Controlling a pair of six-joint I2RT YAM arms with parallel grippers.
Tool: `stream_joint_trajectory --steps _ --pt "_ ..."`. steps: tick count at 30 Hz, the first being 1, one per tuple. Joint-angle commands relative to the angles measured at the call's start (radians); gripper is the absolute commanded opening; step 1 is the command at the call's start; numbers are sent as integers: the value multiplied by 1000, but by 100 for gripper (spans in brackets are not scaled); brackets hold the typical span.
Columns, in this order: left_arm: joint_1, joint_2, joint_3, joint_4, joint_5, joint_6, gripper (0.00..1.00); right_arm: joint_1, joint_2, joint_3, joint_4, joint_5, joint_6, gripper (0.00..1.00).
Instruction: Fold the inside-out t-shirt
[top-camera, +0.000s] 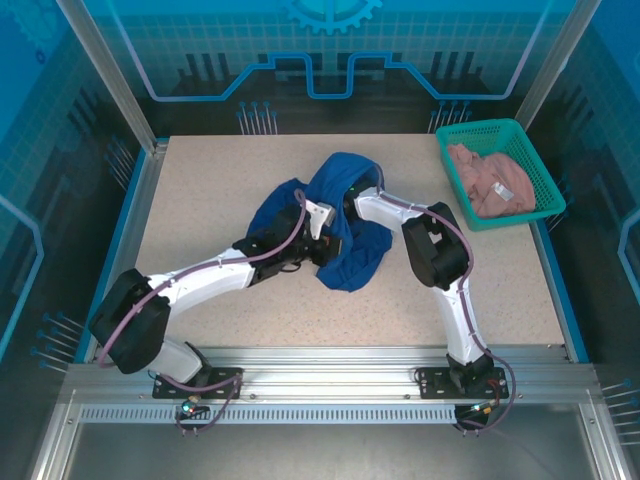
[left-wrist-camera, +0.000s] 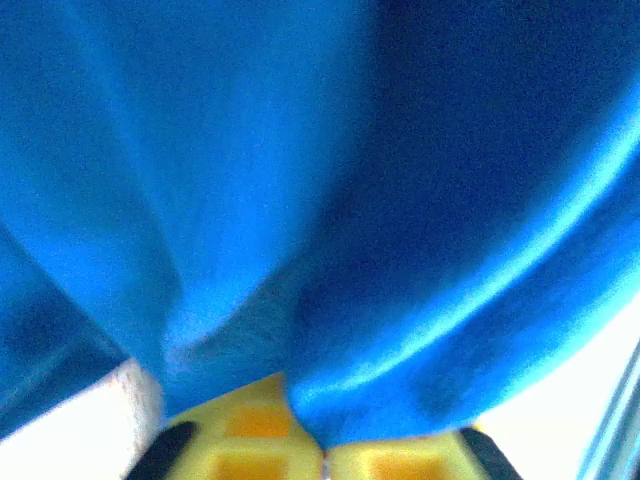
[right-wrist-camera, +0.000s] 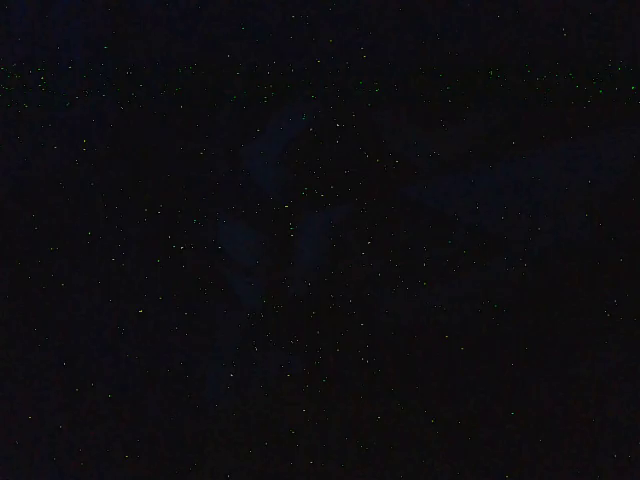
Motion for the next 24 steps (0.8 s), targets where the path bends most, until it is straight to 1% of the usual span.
stream_joint_trajectory --steps 1,4,8,12,15,18,22,24 --pt "32 -8 23 90 14 -5 0 -13 -32 -24 -33 -22 6 0" --pt "76 -78 -21 111 42 -38 0 -23 -41 -35 -34 -17 -3 0" --pt "173 -233 -83 123 117 -129 0 -33 -64 -56 -40 2 -40 0" --pt "265 -348 -79 76 100 -180 0 -33 -104 -101 -31 12 -86 0" --pt "306 -394 -45 -5 21 -165 0 -37 -152 -153 -16 25 -118 0" --pt "324 -411 -21 -56 -87 -138 0 -41 -210 -213 25 6 -139 0" --pt "333 -387 21 -89 -197 -128 0 -33 -292 -290 98 -53 -181 0" --pt "334 -362 42 -96 -229 -112 0 -29 -329 -324 137 -85 -192 0"
